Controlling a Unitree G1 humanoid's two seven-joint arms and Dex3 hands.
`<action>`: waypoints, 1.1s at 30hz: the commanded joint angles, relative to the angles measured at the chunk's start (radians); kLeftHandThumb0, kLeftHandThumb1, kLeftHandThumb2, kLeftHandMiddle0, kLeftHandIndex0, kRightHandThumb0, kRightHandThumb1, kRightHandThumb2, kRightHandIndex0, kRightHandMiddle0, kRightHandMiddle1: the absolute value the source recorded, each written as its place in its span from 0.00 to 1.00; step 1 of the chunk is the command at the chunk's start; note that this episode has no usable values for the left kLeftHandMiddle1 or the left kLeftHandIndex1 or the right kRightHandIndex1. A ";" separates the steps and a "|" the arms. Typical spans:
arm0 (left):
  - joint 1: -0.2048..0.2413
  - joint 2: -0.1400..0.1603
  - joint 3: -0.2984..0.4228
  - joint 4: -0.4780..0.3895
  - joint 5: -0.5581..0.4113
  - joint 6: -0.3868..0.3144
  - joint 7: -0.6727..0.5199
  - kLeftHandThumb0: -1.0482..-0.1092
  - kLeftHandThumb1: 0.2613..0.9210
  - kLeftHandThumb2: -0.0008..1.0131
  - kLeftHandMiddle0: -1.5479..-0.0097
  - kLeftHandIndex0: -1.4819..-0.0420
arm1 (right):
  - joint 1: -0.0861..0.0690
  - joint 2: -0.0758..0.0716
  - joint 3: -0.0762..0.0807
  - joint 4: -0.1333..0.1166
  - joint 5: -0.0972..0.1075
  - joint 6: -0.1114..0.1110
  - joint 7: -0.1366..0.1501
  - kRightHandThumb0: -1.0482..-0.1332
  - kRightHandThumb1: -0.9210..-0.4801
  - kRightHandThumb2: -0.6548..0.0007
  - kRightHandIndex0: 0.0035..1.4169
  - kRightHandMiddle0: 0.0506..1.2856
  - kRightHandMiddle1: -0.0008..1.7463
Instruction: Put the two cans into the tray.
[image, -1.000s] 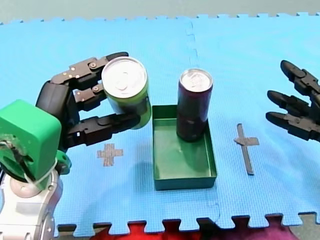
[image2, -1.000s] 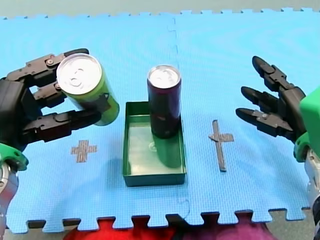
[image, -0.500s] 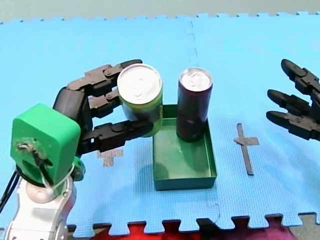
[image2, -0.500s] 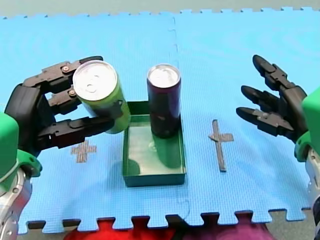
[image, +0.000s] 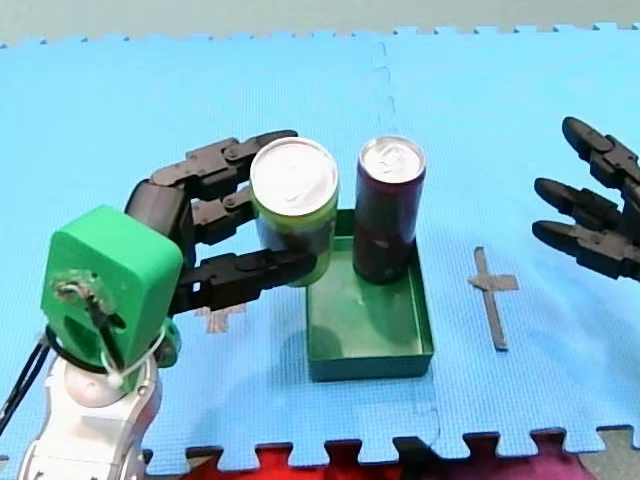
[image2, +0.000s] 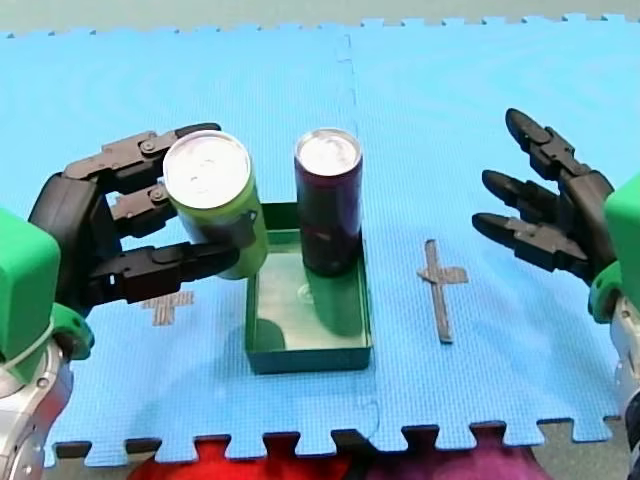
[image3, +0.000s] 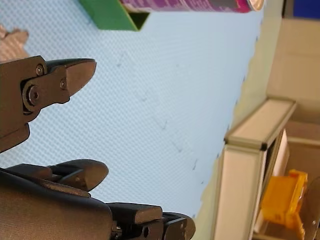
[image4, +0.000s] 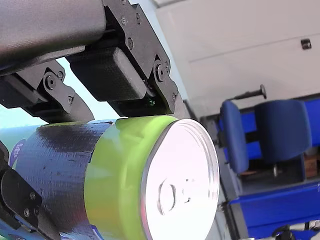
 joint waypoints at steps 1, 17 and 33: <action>-0.001 -0.003 0.000 -0.006 -0.003 0.005 0.004 0.48 0.68 0.00 0.35 0.28 | -0.004 -0.003 0.001 -0.002 -0.002 -0.004 -0.011 0.00 0.00 0.90 0.31 0.05 0.00; -0.001 -0.032 -0.043 -0.045 0.021 0.084 0.024 0.45 0.67 0.00 0.34 0.27 | -0.002 0.000 0.006 -0.003 -0.002 -0.003 -0.008 0.00 0.00 0.90 0.31 0.05 0.00; -0.001 -0.045 -0.087 -0.019 0.058 0.048 0.025 0.46 0.68 0.00 0.34 0.27 | 0.000 0.005 0.020 -0.013 -0.016 -0.006 -0.024 0.00 0.00 0.88 0.31 0.05 0.00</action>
